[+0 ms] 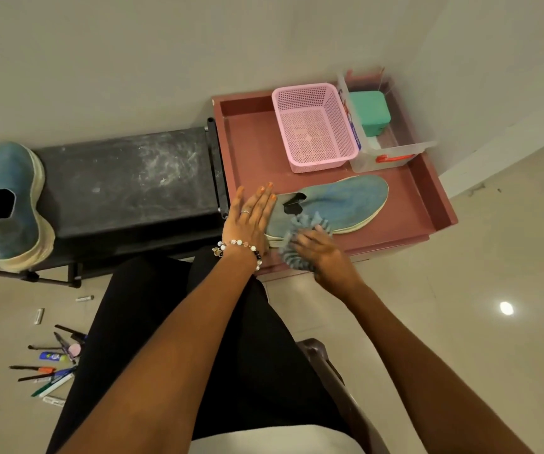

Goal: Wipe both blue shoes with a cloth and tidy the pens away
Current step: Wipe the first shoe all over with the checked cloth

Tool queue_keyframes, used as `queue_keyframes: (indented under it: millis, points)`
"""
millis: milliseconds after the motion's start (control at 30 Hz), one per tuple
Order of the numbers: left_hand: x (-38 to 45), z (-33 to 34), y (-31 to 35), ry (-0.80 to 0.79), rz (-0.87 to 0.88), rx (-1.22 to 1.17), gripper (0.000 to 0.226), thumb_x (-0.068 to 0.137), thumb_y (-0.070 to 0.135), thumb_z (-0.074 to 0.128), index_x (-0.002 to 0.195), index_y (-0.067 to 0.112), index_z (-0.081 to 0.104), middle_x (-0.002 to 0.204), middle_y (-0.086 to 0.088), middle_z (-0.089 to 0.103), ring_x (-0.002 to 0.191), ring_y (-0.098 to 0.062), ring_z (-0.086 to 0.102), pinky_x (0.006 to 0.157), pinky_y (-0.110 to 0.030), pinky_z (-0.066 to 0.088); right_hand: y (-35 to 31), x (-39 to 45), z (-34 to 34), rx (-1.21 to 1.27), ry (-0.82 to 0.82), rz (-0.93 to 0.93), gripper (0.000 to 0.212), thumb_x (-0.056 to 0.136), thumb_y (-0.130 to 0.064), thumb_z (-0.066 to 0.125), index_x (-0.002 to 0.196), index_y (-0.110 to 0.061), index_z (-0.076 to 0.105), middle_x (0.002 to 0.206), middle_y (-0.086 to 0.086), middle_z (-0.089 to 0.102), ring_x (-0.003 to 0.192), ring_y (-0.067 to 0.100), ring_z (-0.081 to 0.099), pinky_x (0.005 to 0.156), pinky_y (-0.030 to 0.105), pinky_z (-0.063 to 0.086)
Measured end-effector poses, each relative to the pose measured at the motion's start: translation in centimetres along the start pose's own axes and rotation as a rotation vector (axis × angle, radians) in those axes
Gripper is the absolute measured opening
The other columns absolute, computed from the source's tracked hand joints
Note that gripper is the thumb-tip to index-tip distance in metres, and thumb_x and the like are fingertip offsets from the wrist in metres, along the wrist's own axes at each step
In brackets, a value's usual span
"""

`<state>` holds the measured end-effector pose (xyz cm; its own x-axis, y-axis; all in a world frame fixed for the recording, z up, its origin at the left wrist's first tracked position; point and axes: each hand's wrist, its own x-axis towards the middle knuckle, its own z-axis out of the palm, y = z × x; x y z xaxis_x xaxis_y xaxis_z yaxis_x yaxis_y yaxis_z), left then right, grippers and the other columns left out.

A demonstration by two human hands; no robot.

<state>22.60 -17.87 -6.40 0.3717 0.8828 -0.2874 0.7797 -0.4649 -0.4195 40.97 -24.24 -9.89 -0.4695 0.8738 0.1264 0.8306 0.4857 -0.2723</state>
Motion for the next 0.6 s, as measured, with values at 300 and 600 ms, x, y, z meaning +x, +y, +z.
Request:
queue_keyframes:
  millis: [300, 600]
  points:
    - [0.0, 0.2, 0.4, -0.014, -0.009, -0.102, 0.091, 0.095, 0.052, 0.035, 0.145, 0.009, -0.028, 0.154, -0.010, -0.033, 0.146, -0.023, -0.021, 0.113, -0.053, -0.015, -0.8, 1.8, -5.8, 0.766, 0.902, 1.163, 0.028, 0.079, 0.012, 0.044, 0.096, -0.001, 0.062, 0.082, 0.002, 0.059, 0.071, 0.014, 0.055, 0.066, 0.022, 0.050]
    - [0.0, 0.0, 0.4, -0.024, -0.007, -0.069, 0.081, 0.096, 0.029, 0.031, 0.142, 0.010, -0.033, 0.151, -0.008, -0.037, 0.144, -0.021, -0.024, 0.109, -0.052, -0.020, -3.3, 3.3, 1.3, -0.062, 0.008, 0.200, 0.071, 0.052, 0.000, 0.080, 0.121, -0.001, 0.061, 0.119, 0.014, 0.065, 0.115, 0.034, 0.058, 0.106, 0.058, 0.018]
